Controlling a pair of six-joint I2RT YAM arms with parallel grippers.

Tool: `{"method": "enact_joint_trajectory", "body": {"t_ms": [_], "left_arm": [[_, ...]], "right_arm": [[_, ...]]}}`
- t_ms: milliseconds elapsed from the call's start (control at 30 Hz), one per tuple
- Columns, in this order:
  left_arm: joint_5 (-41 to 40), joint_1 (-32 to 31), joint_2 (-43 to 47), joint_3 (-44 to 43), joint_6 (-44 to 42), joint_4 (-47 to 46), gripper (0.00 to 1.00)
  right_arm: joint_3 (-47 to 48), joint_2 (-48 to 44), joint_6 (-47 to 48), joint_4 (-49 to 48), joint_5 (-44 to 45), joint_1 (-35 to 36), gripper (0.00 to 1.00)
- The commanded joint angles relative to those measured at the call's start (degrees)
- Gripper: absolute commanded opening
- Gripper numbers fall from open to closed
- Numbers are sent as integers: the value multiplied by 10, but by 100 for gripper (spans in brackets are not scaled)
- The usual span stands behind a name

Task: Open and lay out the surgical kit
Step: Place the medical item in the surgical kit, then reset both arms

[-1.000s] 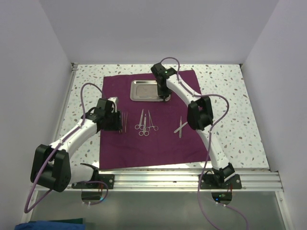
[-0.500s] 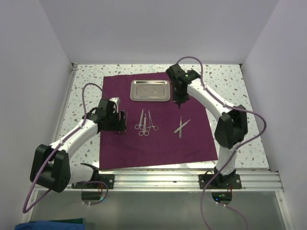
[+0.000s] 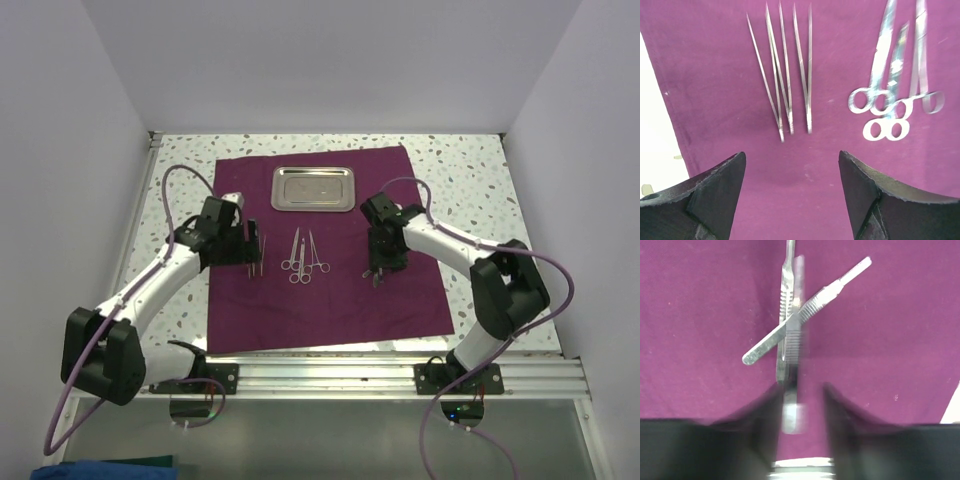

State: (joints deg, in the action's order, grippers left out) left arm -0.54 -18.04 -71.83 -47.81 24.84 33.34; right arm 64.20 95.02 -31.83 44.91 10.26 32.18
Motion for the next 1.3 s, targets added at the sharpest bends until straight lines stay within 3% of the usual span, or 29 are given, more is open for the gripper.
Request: {"method": "enact_joint_trajectory", "body": {"t_ms": [0,233,467,533,700,833,1033,1267], "left_arm": [[-9,-3,51,-62,53,42,79],[-43,-2,108,-132,57,106,80],[-62,-2,169,-170,21,118,80],[-63,-2,200,-168,14,108,80],[-57,-2,260,-136,8,46,84],[-70,-2,258,-127,-1,10,85],[-97,-2,217,-129,-27,-42,87],[-111,-2,142,-147,-46,-92,89]], "right_arm": [[-4,-28,11,-60,0,2,95],[22,-129,41,-25,-2,2,98],[85,-324,47,87,54,2,98],[78,-375,65,85,54,2,99],[5,-551,150,36,-52,2,98],[-32,-652,121,20,-4,2,98],[-21,-688,90,7,66,2,98],[43,-564,84,52,105,2,99]]}}
